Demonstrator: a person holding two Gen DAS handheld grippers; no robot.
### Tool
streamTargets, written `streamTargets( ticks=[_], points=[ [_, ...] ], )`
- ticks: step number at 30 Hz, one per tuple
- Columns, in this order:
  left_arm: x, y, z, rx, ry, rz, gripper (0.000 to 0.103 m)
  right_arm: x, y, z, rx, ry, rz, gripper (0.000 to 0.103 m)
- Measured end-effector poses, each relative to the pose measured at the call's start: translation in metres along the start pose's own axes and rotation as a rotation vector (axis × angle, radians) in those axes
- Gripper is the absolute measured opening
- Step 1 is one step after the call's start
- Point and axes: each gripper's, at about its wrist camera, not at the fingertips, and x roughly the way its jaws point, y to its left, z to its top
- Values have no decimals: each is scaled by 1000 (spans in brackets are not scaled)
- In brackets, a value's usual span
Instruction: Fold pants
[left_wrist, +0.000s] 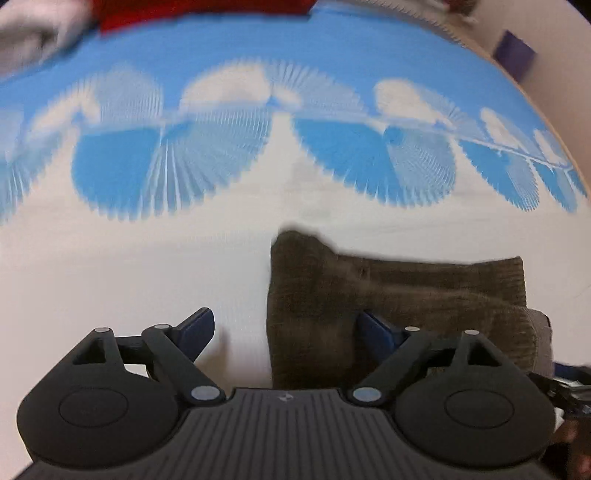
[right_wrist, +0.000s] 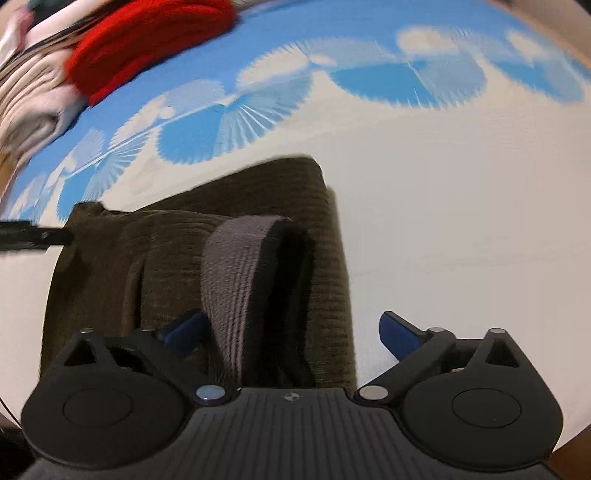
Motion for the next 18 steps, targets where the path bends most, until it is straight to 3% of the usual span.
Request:
streamTargets(
  ticks=[3, 6, 12, 16, 18],
  points=[
    [20, 11, -7, -108, 139, -127, 90, 12, -7, 4, 86, 42, 33, 102],
    [35, 11, -13, -118, 197, -187, 91, 24, -8, 5, 140, 77, 73, 102],
    [49, 4, -16, -83, 216, -202, 92, 20, -7, 6, 127, 123, 122, 102],
    [48, 4, -12, -54, 212, -198, 92, -8, -9, 0, 31, 161, 160, 96],
    [47, 3, -11, -33, 205, -196, 92, -31, -15, -1, 5, 133, 192, 96]
  ],
)
